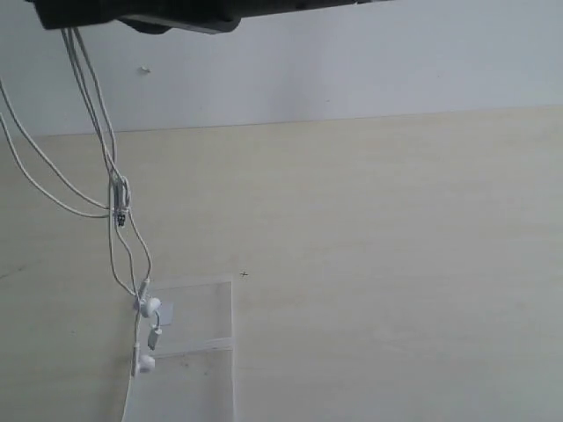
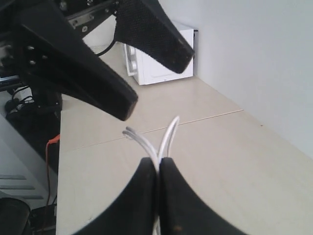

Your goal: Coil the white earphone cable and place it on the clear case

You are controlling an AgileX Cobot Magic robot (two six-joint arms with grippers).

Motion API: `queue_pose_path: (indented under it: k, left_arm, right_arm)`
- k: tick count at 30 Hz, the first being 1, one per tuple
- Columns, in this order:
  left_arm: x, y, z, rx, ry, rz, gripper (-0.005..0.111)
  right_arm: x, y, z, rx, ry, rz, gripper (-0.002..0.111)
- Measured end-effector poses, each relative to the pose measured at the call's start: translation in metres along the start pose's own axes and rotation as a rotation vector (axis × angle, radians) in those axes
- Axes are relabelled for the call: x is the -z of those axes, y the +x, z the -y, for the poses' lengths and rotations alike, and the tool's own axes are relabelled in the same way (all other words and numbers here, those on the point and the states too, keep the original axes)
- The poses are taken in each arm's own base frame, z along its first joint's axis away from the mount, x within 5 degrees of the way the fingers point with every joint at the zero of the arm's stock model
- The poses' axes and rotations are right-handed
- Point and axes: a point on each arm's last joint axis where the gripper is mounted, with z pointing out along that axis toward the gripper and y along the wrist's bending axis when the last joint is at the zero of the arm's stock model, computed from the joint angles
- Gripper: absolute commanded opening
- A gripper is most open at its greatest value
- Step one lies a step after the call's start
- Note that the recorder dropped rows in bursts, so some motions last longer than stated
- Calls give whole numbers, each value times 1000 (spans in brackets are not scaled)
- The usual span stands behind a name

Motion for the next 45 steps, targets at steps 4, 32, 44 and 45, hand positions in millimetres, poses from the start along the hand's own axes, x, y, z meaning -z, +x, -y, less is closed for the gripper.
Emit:
queue_pose_path:
  k: [4,32,44,45]
  left_arm:
    - [0,-2,2,-1,16,19,82]
    - [-27,29,2,-199,110,-44,82]
    - [-27,23,6,-207,152,26,65]
    - [-27,23,6,-205,155,30,63]
  right_arm:
    - [-5,4,3,-6,-2,-15,0]
    - [-5,6,-1,13,-41,-26,0]
    - [-5,6,-1,17,-44,-26,0]
    - [-5,6,-1,17,-44,-26,0]
